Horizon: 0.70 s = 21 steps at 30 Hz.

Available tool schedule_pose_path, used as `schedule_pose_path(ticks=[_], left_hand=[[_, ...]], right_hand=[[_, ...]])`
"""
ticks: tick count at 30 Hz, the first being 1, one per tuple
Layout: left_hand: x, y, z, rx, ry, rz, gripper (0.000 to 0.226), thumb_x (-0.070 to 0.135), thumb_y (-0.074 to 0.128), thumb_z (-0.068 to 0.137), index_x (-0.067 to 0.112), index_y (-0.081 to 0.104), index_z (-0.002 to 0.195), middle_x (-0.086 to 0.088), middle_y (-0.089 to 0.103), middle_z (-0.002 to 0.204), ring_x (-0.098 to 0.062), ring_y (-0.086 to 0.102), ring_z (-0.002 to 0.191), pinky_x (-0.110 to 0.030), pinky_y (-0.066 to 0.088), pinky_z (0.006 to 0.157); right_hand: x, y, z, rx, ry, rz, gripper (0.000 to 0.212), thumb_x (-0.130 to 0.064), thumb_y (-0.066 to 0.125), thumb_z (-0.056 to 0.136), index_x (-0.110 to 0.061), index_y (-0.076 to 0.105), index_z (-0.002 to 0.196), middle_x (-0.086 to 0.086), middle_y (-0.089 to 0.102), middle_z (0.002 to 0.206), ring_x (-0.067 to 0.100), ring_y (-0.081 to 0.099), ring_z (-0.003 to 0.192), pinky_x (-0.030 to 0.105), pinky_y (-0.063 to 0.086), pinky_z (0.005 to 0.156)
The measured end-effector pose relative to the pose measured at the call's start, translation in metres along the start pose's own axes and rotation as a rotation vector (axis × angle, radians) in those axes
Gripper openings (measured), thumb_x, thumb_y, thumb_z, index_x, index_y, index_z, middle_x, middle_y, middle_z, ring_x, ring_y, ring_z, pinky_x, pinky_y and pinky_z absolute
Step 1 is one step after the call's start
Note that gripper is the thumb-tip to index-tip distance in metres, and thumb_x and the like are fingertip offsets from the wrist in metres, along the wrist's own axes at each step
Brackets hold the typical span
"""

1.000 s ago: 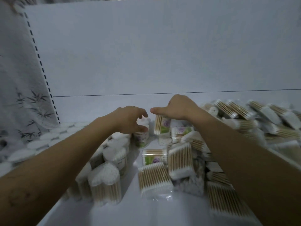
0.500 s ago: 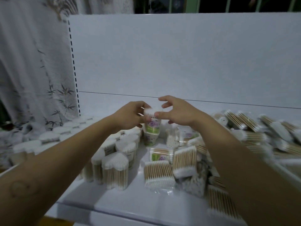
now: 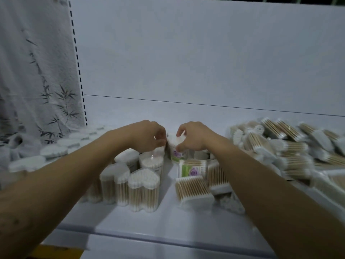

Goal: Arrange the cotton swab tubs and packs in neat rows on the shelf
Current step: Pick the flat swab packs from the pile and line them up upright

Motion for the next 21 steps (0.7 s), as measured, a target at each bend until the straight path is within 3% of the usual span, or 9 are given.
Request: schedule_pose_path(ticks=[9,14,17,21], left_hand=[[-0.011,0.014,0.007,-0.095,0.080,0.069,0.023,0.038,0.052,0.097,0.027,0.062,0.114,0.008,0.064,0.117,-0.017,0.058,0.105,-0.038,0.048,0.093],[-0.012,0.014,0.009,-0.097,0.127,0.120,0.031,0.048,0.051,0.094,0.029,0.059,0.117,0.008,0.061,0.122,-0.017,0.057,0.105,-0.037,0.048,0.091],[-0.008,0.013,0.004,-0.061,0.182,0.140,0.035,0.050,0.050,0.094,0.030,0.057,0.122,0.008,0.058,0.127,-0.016,0.055,0.110,-0.035,0.046,0.092],[0.010,0.015,-0.005,-0.012,0.289,0.081,0.031,0.045,0.050,0.096,0.031,0.057,0.122,0.008,0.061,0.124,-0.015,0.055,0.110,-0.035,0.047,0.093]], right_hand=[[-0.005,0.022,0.007,-0.036,0.096,-0.092,0.049,-0.047,0.080,0.072,-0.022,0.058,0.109,-0.001,0.059,0.112,0.019,0.055,0.098,0.033,0.048,0.079],[-0.013,0.014,0.000,-0.072,0.123,-0.209,0.067,-0.057,0.070,0.080,-0.025,0.050,0.135,-0.001,0.053,0.135,0.019,0.051,0.118,0.033,0.042,0.090],[-0.022,-0.002,-0.020,-0.062,0.107,-0.211,0.063,-0.047,0.072,0.082,-0.025,0.050,0.137,-0.001,0.052,0.138,0.018,0.050,0.121,0.029,0.039,0.091],[-0.031,0.003,-0.048,-0.176,0.108,-0.303,0.054,-0.038,0.075,0.082,-0.024,0.058,0.131,-0.002,0.058,0.129,0.016,0.053,0.115,0.026,0.039,0.087]])
Point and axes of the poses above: each hand's wrist, its own z-axis towards the middle knuckle, its own y-axis out of the palm, x = y × z, the point moved 7 cm from there along z, towards the middle knuckle
